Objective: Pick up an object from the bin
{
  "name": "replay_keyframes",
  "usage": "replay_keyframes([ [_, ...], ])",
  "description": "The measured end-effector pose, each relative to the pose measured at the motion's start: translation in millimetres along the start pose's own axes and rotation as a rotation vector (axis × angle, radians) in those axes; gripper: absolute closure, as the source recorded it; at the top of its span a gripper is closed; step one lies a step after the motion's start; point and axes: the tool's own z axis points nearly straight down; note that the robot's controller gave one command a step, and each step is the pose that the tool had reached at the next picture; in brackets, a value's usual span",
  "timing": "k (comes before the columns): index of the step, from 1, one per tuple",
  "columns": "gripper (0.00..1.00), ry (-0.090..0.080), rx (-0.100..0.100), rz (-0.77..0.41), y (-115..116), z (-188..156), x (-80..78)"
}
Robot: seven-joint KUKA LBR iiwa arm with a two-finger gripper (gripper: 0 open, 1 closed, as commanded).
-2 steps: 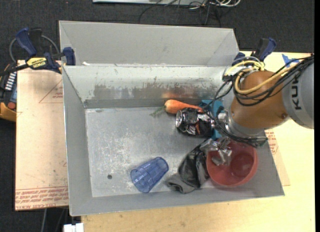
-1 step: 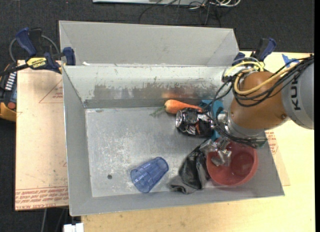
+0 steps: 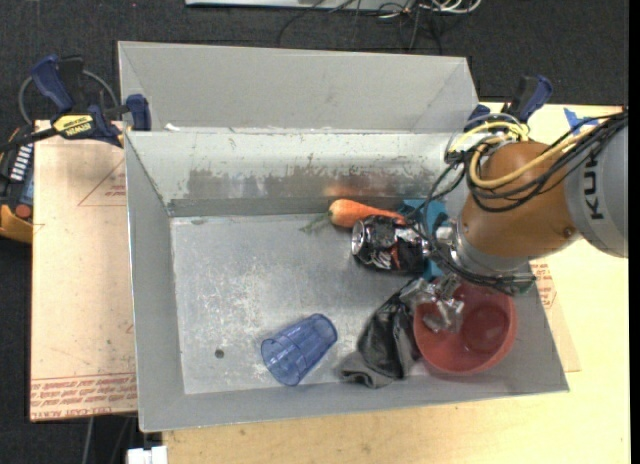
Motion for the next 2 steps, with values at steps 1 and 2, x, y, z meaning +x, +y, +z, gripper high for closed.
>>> replay_keyframes([
  [1,1.00,0.001,-0.005,0.003,1.6,-13.4,0.1],
  [2,1.00,0.001,-0.006,0.003,2.1,-33.3,-0.5],
])
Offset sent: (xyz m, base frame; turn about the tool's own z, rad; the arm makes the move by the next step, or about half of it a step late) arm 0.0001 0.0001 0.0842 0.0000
